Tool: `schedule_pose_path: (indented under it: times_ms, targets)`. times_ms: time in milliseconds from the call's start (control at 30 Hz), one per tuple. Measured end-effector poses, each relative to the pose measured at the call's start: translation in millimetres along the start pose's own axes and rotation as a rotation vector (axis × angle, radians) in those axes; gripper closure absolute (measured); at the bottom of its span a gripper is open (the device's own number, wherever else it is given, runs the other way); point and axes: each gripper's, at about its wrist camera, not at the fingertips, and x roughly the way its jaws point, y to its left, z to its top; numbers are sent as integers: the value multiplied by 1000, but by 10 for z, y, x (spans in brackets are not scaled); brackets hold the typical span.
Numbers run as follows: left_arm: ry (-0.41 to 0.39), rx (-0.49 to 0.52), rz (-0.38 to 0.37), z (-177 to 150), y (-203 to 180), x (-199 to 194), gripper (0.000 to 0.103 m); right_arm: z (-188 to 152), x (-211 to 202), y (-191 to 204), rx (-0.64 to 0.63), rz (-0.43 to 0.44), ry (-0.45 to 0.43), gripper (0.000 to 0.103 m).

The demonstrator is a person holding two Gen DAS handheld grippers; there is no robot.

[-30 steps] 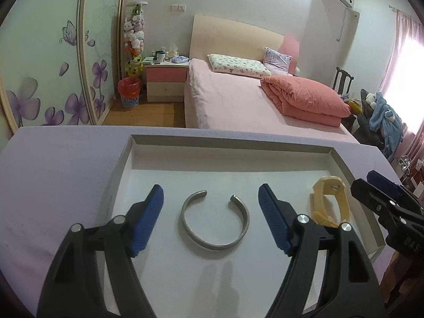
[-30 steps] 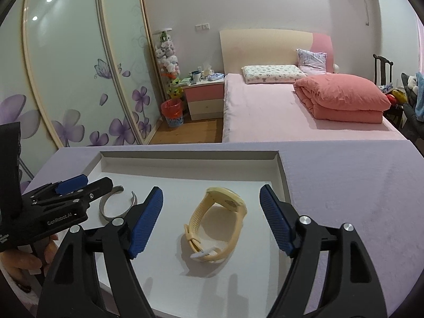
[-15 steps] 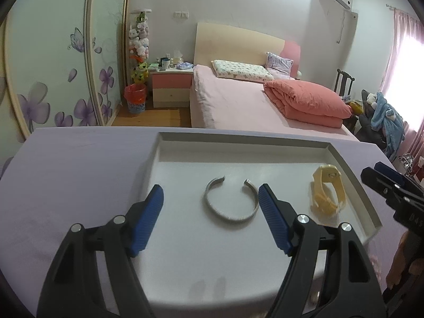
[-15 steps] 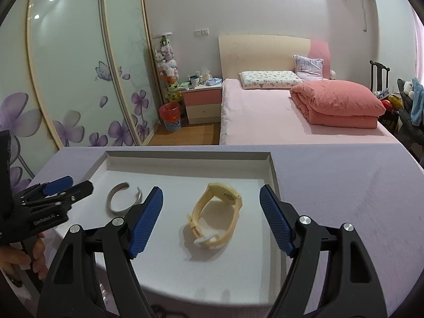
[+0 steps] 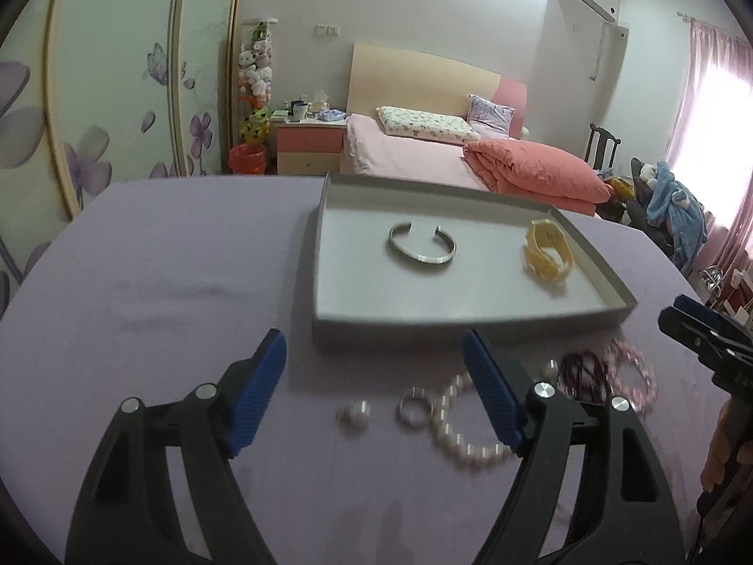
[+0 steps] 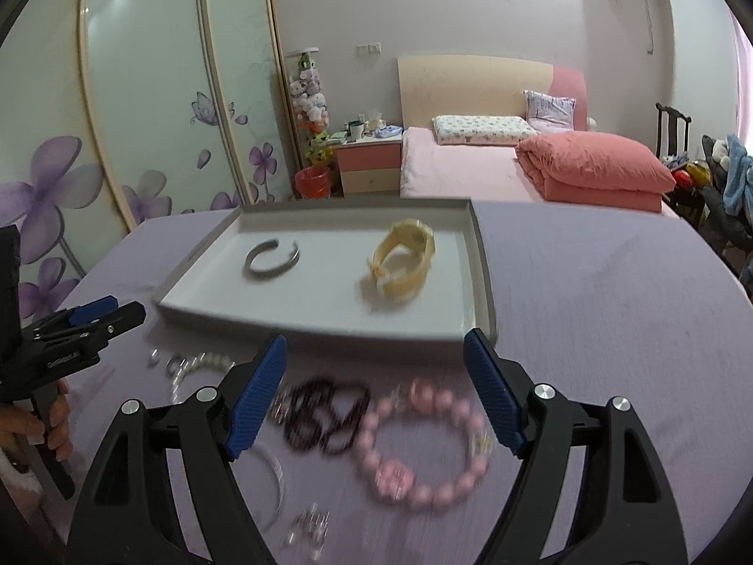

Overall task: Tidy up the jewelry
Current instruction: 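Withdraw both tools from the tray back toward the remaining jewelry, then grasp the pearl stud earring with the left tool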

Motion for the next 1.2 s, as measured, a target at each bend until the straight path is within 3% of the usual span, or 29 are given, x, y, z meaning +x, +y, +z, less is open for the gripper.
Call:
schedule_pose_path:
  times_ms: [200,567,967,1200]
  targets:
    - [65,1,46,-221,7,44,28,-243,-112,27,16,8,21,26]
    - [186,5,79,-190,41,300,59,-399,-153,38,53,30,28,26]
    - [201,76,104,-174,-86,385,82,-457,-127,12,70,41,44,25]
    - [203,85,104,-162,-112,399,82,-470,-126,9,75,45,48,25]
